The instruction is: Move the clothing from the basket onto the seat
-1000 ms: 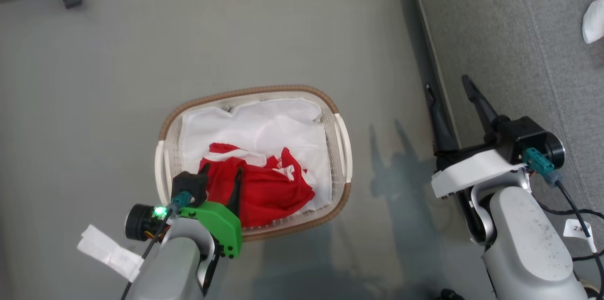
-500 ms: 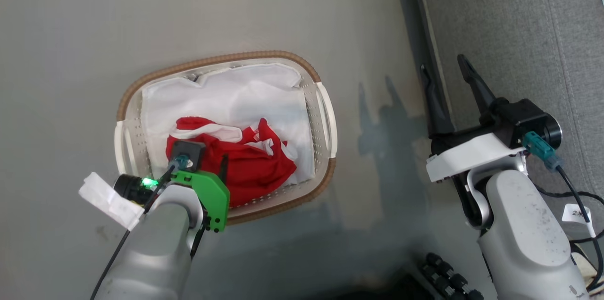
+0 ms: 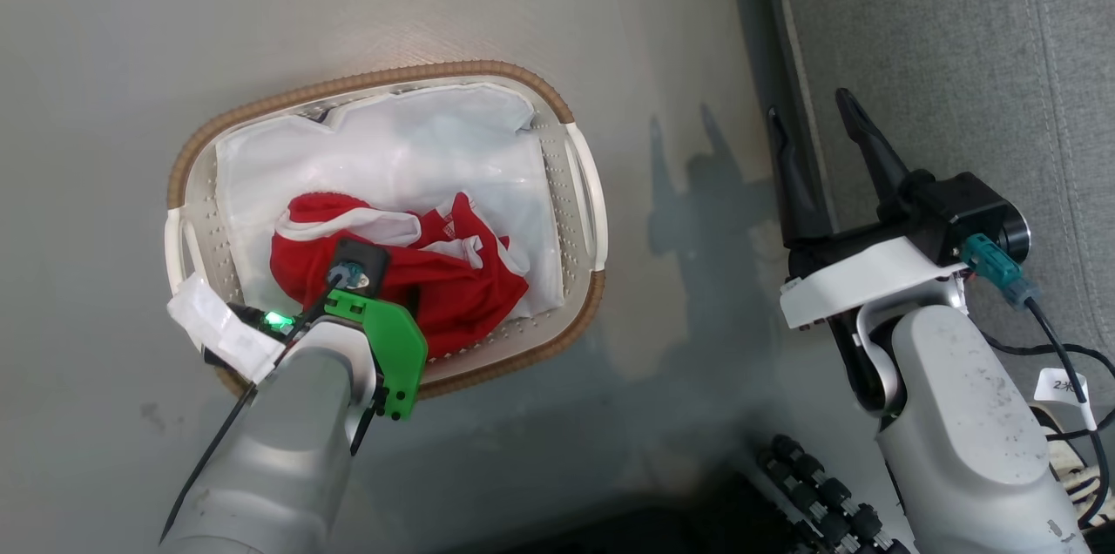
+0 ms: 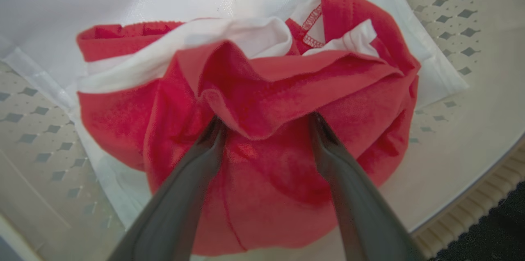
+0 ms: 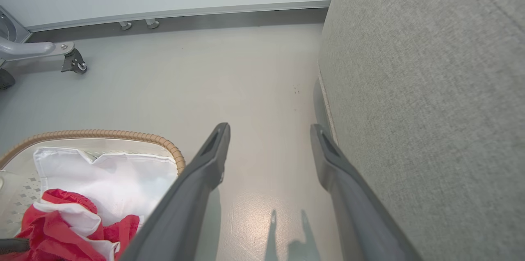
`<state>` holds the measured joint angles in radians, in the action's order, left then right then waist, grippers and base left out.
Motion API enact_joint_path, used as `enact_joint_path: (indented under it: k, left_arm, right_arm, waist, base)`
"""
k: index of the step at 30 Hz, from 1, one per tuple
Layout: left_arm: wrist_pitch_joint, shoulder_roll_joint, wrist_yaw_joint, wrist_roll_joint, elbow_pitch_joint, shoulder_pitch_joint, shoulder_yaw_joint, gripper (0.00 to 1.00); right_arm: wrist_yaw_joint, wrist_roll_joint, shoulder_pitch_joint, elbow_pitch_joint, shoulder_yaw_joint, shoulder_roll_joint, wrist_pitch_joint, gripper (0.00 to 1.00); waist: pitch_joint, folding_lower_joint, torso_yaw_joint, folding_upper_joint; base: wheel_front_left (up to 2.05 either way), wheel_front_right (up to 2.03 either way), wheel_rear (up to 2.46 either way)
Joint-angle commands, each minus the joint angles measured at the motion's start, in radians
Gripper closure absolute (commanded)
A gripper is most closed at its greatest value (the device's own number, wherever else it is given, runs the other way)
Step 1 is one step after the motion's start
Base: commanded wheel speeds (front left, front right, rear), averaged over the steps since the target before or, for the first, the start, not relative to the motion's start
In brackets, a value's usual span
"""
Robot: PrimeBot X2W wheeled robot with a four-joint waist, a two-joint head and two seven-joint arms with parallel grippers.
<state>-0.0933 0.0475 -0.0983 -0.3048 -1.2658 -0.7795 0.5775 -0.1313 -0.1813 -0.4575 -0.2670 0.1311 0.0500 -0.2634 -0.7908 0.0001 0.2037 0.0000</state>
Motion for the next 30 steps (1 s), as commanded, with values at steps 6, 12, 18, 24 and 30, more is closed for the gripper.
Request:
enact_joint_path:
  k: [6, 12, 18, 24, 30]
  left_arm:
    - [0.033, 0.007, -0.007, 0.036, -0.014, -0.048, 0.053, 0.00]
    - [0.082, 0.018, -0.001, 0.068, -0.021, -0.077, 0.098, 0.00]
    - [0.180, 0.029, 0.007, 0.081, -0.024, -0.090, 0.123, 0.00]
    - [0.225, 0.038, 0.010, 0.067, -0.025, -0.101, 0.126, 0.87]
    - [0.226, 0.042, 0.012, 0.048, -0.025, -0.095, 0.122, 1.00]
  right_arm:
    - [0.001, -0.008, -0.010, 0.012, 0.000, 0.003, -0.002, 0.00]
    - [0.001, -0.015, -0.018, 0.017, 0.007, 0.003, -0.002, 0.00]
    - [0.001, -0.018, -0.019, 0.017, 0.014, 0.003, -0.002, 0.00]
    - [0.001, -0.020, -0.022, 0.020, 0.016, 0.003, -0.002, 0.00]
    - [0.001, -0.023, -0.023, 0.011, 0.014, 0.003, -0.002, 0.00]
  waist:
    - [-0.030, -0.0001, 0.005, 0.0000]
    - [-0.049, -0.0001, 0.014, 0.0000]
    - [-0.064, -0.0001, 0.022, 0.0000]
    - [-0.079, -0.0001, 0.026, 0.0000]
    - [-0.075, -0.0001, 0.025, 0.0000]
  base:
    - [0.00, 0.00, 0.00]
    - [0.00, 0.00, 0.00]
    - [0.00, 0.00, 0.00]
    - [0.00, 0.00, 0.00]
    - [0.00, 0.00, 0.00]
